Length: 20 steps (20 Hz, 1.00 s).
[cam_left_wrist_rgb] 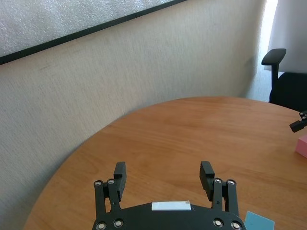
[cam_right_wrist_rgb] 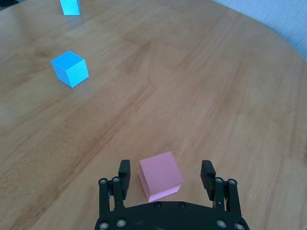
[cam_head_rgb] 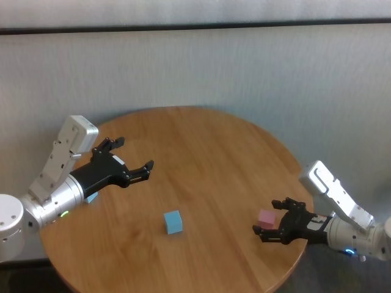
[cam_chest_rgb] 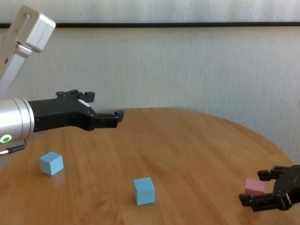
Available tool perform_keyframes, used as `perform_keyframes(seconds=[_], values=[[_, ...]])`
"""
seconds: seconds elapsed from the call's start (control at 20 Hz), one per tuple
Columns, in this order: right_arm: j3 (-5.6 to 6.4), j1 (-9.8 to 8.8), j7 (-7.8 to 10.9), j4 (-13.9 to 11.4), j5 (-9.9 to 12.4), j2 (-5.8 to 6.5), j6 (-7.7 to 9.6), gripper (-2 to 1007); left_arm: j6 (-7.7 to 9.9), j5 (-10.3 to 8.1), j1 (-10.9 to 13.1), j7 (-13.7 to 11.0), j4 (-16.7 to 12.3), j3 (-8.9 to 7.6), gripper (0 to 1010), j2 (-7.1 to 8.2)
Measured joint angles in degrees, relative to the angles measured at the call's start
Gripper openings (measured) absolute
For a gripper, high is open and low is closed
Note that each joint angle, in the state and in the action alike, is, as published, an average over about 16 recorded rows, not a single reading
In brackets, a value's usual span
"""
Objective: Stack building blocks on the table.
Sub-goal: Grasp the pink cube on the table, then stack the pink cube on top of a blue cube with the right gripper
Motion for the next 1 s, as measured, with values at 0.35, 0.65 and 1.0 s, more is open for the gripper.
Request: perform_keyframes(seconds=[0.35,0.65,1.0], values=[[0.18,-0.25,-0.03,-0.38,0.33,0.10,0.01,741,0.00,0.00,0.00,0.00,0.00,0.00,1003,0.00],[0.83,-1.23,-0.63,-1.54,0.80,0.09,0.00,548,0.00,0.00,0.00,0.00,0.00,0.00,1003,0.00],[2.19,-3.12,-1.49,-4.24,2.07,-0.36,0.29,406,0.00,0.00,0.00,0.00,0.00,0.00,1003,0.00]])
